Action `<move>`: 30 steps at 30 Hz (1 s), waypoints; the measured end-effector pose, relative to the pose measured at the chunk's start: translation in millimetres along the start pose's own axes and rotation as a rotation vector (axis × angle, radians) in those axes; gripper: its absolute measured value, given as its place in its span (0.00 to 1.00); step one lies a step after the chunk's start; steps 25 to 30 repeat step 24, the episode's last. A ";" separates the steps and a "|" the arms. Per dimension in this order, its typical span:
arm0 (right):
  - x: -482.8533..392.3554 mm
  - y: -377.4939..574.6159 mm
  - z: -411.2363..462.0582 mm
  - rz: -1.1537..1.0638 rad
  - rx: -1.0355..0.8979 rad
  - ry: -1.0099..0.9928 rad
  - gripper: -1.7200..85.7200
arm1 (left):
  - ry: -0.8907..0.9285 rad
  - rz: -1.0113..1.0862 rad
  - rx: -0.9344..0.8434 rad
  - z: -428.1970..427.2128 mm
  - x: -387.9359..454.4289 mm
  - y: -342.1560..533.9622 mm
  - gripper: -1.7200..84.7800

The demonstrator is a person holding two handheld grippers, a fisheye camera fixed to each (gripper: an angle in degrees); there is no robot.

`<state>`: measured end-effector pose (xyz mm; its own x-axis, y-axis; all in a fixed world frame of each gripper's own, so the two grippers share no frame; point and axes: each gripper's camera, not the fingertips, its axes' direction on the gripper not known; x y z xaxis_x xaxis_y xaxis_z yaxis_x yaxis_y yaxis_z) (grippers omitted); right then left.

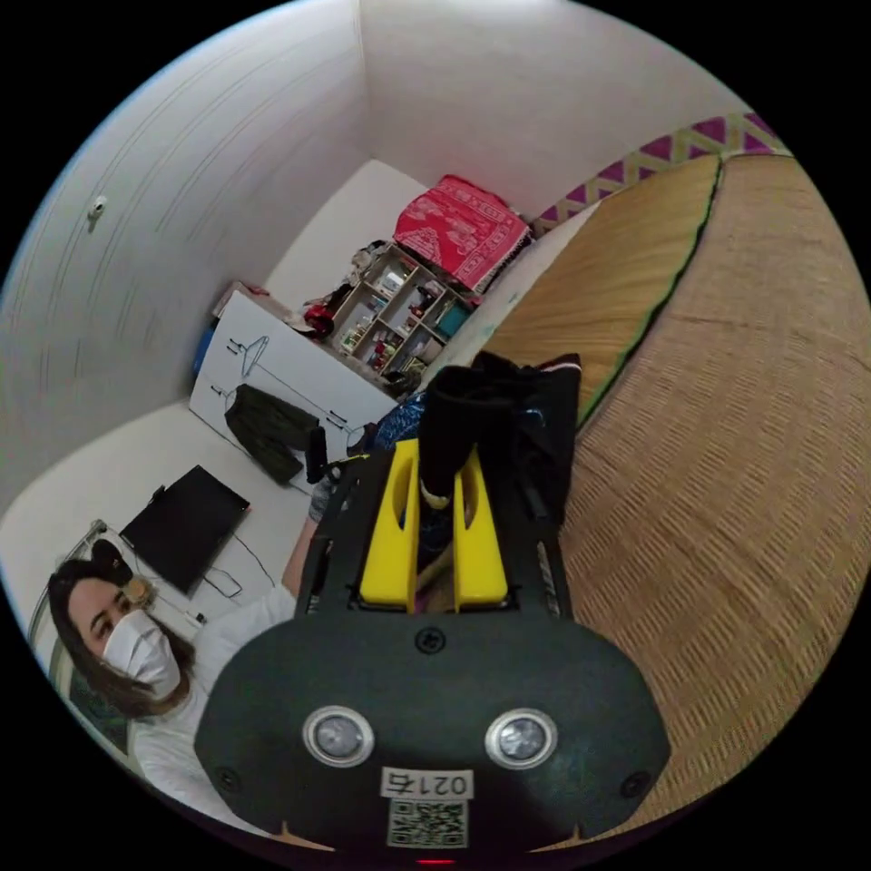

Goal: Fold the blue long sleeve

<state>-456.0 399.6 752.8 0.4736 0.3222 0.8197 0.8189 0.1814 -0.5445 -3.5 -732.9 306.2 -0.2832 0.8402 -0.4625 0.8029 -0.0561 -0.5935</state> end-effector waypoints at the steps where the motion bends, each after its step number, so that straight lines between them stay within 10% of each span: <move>1: -1.5 -7.7 11.8 -0.008 0.010 -0.002 0.10 | -0.054 -0.018 0.014 -11.9 -10.1 -19.7 0.04; 10: 41.4 15.0 141.3 0.137 -0.248 0.208 0.16 | -0.595 -0.258 0.026 -4.4 -73.3 -49.2 0.10; 16: -4.0 90.2 55.7 -0.010 -0.185 0.343 0.14 | -0.408 -0.021 0.113 35.9 -3.9 -4.2 0.08; 24: -59.8 173.0 -78.1 -0.202 0.050 1.074 0.16 | -0.294 0.141 0.050 104.5 97.0 66.9 0.05; 30: -59.8 173.0 -78.1 -0.202 0.050 1.074 0.16 | -0.294 0.141 0.050 104.5 97.0 66.9 0.05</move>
